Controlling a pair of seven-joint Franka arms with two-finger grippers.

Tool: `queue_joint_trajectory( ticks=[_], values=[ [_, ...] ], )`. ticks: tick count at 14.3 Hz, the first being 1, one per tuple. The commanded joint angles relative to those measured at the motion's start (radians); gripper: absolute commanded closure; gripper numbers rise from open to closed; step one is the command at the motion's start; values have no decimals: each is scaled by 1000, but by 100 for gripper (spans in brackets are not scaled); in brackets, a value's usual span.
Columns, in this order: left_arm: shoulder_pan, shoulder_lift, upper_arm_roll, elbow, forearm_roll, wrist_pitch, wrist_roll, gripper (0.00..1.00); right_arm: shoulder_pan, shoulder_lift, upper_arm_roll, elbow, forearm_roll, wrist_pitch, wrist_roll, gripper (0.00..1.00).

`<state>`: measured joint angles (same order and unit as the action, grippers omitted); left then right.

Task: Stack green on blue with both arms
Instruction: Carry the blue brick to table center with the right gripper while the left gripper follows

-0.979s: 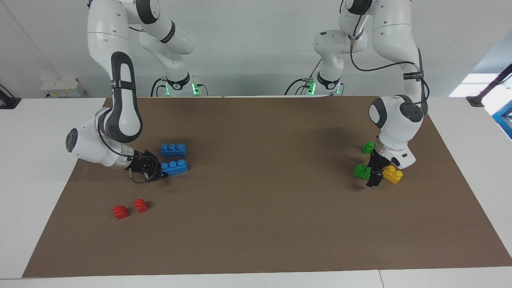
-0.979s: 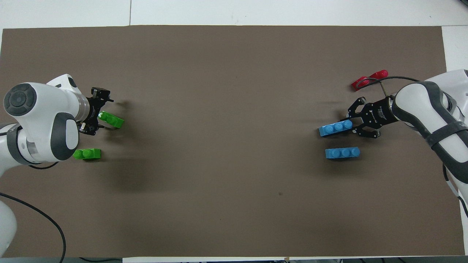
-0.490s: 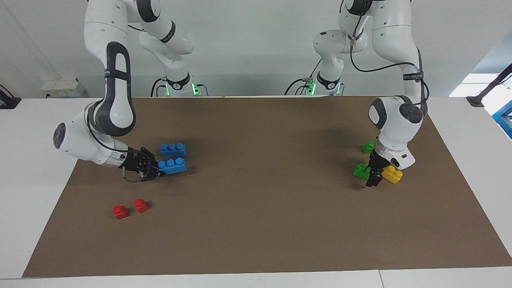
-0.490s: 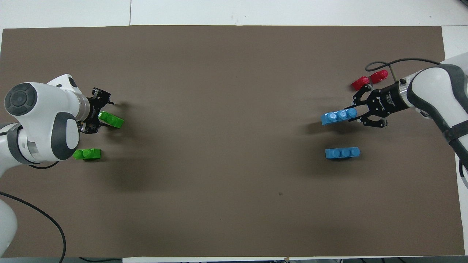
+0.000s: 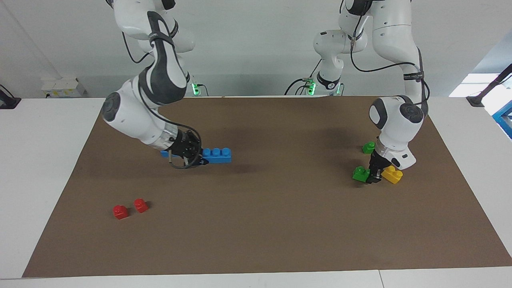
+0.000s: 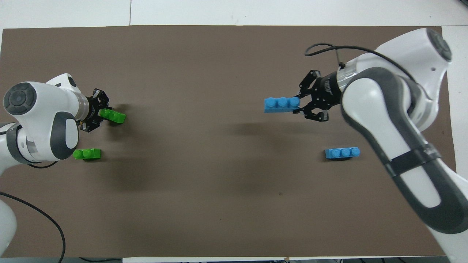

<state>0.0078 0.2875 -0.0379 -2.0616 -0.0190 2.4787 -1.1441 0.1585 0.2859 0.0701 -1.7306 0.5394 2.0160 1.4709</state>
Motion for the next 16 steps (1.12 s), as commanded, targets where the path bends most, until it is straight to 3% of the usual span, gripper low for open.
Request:
queue_joint_trajectory(
  ticks=[1,4,10,16],
  values=[
    [-5,13,7,23,14,-4,6,100,110,-4,-6,-91,30,192,75,100],
    [-3,10,7,41,14,-33,6,100,167,24,-6,-173,30,341,49,100],
    [-28,-37,9,190,16,-331,-17,100,190,82,2,-173,108,380,-65,100],
    [-176,-59,10,273,17,-465,-326,100,236,99,2,-208,162,443,-220,100]
  ],
)
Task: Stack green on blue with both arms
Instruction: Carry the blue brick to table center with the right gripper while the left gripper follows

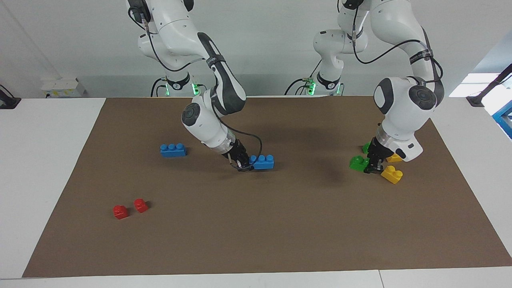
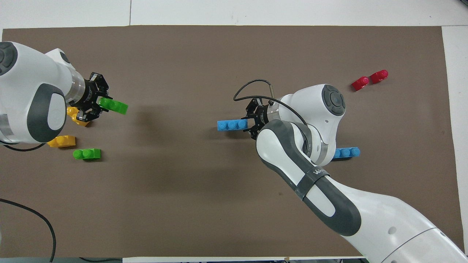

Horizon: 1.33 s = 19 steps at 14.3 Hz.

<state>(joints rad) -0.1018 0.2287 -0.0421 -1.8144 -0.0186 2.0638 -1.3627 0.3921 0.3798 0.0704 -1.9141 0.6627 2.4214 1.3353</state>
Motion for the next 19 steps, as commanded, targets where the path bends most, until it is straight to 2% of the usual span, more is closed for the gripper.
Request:
queue_joint_trajectory(
  ticks=[1,5,13,19],
  values=[
    [-105,0,13,26,22,-50,-175,100,10,5,2,-45,49,59,-135,100],
    [-214,-9,8,20,34,-50,-366,100,30,8,2,-85,185,108,-290,100],
    [-367,-37,5,-42,34,-2,-741,100,44,25,2,-95,212,145,-297,100],
    [-489,-66,8,-129,34,97,-877,100,34,30,0,-97,213,143,-291,100]
  ],
)
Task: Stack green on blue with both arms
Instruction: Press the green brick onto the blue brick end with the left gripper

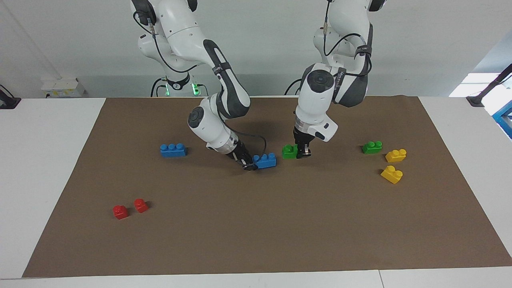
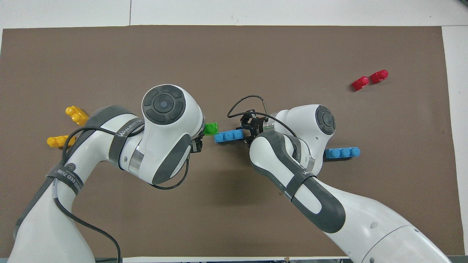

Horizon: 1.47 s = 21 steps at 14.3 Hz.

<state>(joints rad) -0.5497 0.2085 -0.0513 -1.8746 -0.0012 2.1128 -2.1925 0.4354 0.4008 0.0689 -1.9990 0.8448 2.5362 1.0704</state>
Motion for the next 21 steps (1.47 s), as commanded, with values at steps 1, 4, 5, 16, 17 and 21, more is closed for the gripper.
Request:
queue_joint_trajectory(
  ticks=[1,4,5,16,17,21],
  values=[
    [-56,-49,18,-83,18,56,-56,100,-15,10,2,-12,31,21,-24,100],
    [-79,-55,18,-100,42,85,-93,100,-17,23,2,-11,31,21,32,100],
    [-93,-55,18,-107,74,105,-136,100,-12,24,0,-10,31,27,80,100],
    [-73,-18,18,-130,158,225,-286,100,-7,32,-1,-18,31,27,158,100],
    [-73,-5,16,-127,158,225,-285,100,-7,32,-1,-18,31,26,158,100],
    [-73,41,16,-75,159,202,-277,100,-9,32,-1,-21,30,26,158,100]
  ],
)
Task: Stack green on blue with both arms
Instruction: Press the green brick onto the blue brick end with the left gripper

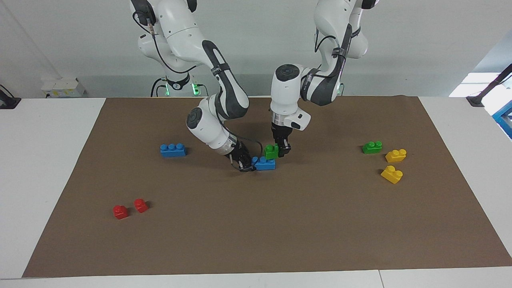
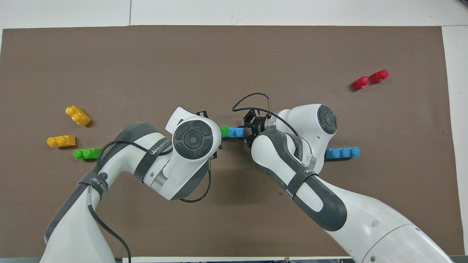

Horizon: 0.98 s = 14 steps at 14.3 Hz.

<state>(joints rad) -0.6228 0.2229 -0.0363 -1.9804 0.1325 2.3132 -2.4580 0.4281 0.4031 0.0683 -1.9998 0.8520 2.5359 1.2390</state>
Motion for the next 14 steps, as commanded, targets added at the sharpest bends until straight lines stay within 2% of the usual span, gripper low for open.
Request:
queue_joint_trajectory(
  ticks=[1,9,14],
  values=[
    [-1,30,0,32,26,-6,-3,100,-2,30,-1,-23,24,27,-10,100],
    [-6,35,-2,35,24,-5,103,100,1,30,-1,-28,22,43,-12,100],
    [-15,75,-2,60,19,3,108,100,1,31,-1,-31,22,56,-13,100]
  ],
)
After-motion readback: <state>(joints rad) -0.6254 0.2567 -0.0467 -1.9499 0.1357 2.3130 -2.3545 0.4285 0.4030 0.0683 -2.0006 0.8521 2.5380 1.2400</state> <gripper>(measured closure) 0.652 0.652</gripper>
